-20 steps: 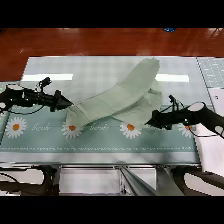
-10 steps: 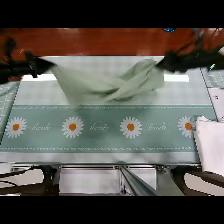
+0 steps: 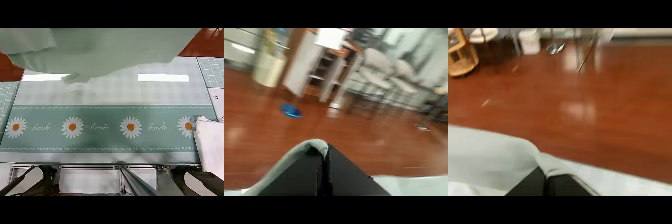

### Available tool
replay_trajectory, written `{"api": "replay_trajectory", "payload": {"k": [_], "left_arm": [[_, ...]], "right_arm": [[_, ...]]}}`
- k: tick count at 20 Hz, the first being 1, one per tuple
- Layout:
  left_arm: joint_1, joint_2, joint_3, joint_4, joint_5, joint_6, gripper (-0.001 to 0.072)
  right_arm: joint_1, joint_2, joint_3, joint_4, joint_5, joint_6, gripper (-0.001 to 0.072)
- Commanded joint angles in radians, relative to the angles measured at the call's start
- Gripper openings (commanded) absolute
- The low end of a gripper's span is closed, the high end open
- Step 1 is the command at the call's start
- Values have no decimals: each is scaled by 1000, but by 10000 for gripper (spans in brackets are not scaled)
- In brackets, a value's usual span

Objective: Fold the shirts.

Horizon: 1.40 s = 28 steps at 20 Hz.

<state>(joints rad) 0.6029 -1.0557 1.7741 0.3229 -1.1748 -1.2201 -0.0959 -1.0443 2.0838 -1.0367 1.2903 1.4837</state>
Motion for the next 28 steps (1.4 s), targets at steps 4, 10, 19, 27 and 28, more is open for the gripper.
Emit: {"api": "replay_trajectory", "payload": {"k": [4,10,19,27,28], "left_arm": [[-68,336,56,561,-14,-142,14],[-636,504,56,1302,-167,-311,14],[-804,382,-325,1595,-224,-475,14],[-750,-229,-357,1508,125,-559,15],[-736,-312,-310,1500,139,-559,15]], "right_arm": [[-3,315,-85,-166,135,19,22],[-3,473,-216,-333,273,99,22],[-3,411,-629,-243,222,95,22],[-2,-150,-720,-79,-151,-33,22],[-2,-236,-695,-47,-209,-41,22]]}}
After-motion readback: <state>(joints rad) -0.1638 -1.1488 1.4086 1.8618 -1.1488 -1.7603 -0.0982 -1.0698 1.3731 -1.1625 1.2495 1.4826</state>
